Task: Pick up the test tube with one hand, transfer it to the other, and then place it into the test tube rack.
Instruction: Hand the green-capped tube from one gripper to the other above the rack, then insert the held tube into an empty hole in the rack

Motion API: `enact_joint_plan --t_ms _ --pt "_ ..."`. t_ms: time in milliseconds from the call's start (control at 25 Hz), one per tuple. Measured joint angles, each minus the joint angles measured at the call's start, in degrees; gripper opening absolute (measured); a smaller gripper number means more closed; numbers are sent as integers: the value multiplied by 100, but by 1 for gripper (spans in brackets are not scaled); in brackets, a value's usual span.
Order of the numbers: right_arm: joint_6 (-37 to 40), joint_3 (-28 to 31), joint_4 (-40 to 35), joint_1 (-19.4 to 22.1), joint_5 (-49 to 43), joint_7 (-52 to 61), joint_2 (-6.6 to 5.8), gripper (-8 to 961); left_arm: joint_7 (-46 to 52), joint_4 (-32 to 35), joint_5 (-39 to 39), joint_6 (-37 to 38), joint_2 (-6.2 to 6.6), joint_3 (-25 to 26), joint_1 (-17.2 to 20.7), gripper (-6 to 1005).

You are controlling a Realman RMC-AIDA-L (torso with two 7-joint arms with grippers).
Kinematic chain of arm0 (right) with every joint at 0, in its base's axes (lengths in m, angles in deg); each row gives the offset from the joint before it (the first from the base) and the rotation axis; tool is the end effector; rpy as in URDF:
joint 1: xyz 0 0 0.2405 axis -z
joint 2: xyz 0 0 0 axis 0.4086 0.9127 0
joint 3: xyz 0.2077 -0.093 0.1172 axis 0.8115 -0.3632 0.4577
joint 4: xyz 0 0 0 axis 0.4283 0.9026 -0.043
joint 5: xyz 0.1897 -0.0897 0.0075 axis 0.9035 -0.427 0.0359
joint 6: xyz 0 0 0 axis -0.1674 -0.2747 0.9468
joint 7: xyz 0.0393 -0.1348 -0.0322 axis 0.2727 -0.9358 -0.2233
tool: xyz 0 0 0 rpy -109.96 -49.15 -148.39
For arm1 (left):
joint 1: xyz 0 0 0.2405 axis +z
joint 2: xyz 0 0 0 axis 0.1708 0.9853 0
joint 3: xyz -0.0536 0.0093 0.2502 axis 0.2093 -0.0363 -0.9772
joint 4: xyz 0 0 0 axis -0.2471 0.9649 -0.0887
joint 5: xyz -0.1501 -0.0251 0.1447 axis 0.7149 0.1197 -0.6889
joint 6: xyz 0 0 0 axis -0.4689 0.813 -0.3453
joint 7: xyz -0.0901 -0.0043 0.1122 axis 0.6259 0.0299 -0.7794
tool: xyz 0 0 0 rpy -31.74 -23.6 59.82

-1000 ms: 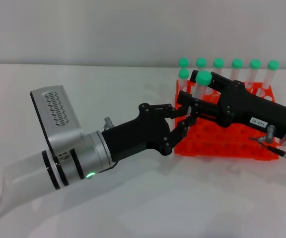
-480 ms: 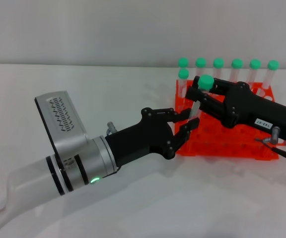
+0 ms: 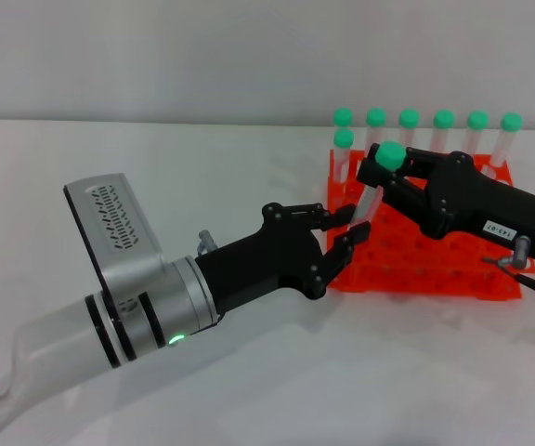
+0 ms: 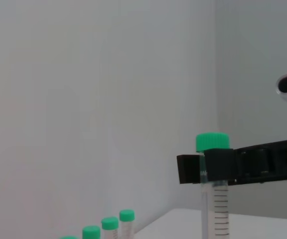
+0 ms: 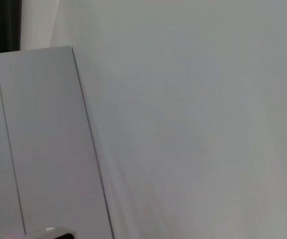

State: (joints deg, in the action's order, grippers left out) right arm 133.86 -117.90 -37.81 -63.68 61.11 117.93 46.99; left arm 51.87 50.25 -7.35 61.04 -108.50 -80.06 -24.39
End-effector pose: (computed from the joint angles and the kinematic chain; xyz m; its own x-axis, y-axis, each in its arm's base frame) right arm 0.1977 0.3600 -0.0159 0.5558 -0.1067 -0.8245 -0.3922 -0.9081 -0.1469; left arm -0.2015 0.3303 -0.0966 0.7240 -0.0253 0.6893 0.3129 -0.8786 -0.3609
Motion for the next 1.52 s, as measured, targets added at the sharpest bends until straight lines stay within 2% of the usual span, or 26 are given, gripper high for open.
enact_joint_plan --t_ms 80,320,600,800,960,1160,1280,1400,1520 --pt "0 0 -1 2 -1 1 -2 219 -1 6 1 -67 0 -1 3 207" --pt "11 1 -8 -9 2 1 -6 220 0 5 70 -197 1 -24 23 207" --pt "12 3 -17 -66 9 -17 7 218 -488 0 663 -381 1 -578 41 208" --pt "-55 260 -19 -100 25 -68 43 217 -944 8 1658 -584 1 -1331 125 209" --pt "-206 538 -18 -106 19 -227 80 215 -1299 172 2514 -588 12 -1616 482 209" --pt "-732 814 -148 -128 20 -569 167 211 -1738 324 3316 -415 41 -1642 1049 382" --pt "-1470 940 -453 -146 16 -1057 307 212 -1967 325 3823 -233 52 -1642 1397 605" --pt "-2220 1077 -770 -152 12 -1567 462 216 -2101 313 4344 -94 54 -1648 1667 628" --pt "-2881 1185 -1042 -160 12 -1894 554 221 -2136 275 4954 14 53 -1650 1866 652"
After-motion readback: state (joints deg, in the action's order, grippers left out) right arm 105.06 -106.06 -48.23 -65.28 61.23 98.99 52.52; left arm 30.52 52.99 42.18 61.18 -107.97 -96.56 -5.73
